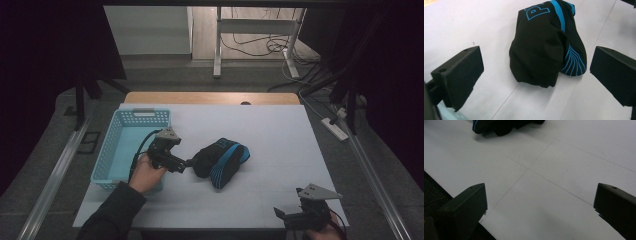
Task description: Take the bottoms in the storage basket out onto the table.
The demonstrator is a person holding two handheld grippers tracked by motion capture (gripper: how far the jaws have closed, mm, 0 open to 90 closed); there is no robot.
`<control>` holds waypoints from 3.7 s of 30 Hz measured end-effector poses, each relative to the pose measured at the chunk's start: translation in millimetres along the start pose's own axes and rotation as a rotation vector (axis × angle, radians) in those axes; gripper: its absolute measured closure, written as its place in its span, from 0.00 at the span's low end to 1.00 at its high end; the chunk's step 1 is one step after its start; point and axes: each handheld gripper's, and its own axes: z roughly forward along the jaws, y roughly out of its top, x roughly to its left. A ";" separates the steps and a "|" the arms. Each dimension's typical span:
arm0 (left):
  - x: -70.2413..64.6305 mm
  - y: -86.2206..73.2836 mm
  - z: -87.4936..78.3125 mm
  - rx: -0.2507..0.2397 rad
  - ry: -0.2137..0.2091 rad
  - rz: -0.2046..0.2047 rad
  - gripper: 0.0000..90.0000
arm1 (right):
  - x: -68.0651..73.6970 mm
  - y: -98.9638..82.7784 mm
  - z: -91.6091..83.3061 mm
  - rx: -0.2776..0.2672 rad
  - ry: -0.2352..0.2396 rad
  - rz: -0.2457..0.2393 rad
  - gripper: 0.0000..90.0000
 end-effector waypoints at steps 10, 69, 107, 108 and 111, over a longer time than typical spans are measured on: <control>-1.6 -6.7 -11.5 -0.024 0.005 -0.012 0.00 | 0.1 -0.1 -0.1 0.000 0.000 -0.001 0.00; -3.0 -65.8 -64.6 -0.061 0.097 -0.109 0.00 | 0.2 0.1 0.5 0.003 0.000 0.002 0.00; -8.9 -101.0 -90.4 -0.077 0.145 -0.166 0.00 | 0.5 0.1 0.6 0.007 -0.004 0.000 0.00; -9.3 -102.0 -91.2 -0.077 0.149 -0.165 0.00 | 0.5 0.1 0.6 0.007 -0.004 0.000 0.00; -10.9 -104.8 -94.0 -0.078 0.159 -0.167 0.00 | 0.6 0.2 0.6 0.008 -0.005 0.000 0.00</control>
